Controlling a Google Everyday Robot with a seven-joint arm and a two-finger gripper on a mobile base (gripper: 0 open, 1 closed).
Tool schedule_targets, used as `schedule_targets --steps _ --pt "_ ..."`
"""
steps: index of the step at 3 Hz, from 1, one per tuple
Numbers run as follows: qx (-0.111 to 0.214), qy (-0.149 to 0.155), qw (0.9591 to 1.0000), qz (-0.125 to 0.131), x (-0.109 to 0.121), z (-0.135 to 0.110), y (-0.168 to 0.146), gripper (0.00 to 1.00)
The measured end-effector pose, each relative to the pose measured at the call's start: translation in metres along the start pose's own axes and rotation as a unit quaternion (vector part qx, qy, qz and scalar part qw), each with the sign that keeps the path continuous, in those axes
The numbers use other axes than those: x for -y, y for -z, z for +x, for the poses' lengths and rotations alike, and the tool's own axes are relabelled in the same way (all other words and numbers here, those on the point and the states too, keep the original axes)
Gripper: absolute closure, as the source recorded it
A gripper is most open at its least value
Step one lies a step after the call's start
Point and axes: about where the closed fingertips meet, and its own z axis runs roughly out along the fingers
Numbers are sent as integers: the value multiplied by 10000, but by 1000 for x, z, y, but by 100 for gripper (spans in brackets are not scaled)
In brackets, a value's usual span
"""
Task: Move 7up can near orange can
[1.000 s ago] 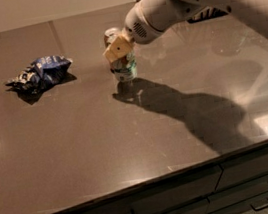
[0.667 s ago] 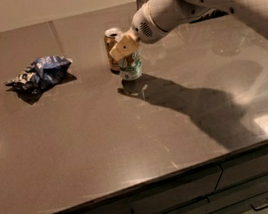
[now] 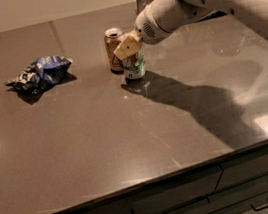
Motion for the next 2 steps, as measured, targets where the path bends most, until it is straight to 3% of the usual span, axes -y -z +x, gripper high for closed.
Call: schedule_targets --steps 1,2 --pt "-5 6 10000 -16 -1 0 -2 12" --pt "-10 12 10000 -31 -3 0 -3 0"
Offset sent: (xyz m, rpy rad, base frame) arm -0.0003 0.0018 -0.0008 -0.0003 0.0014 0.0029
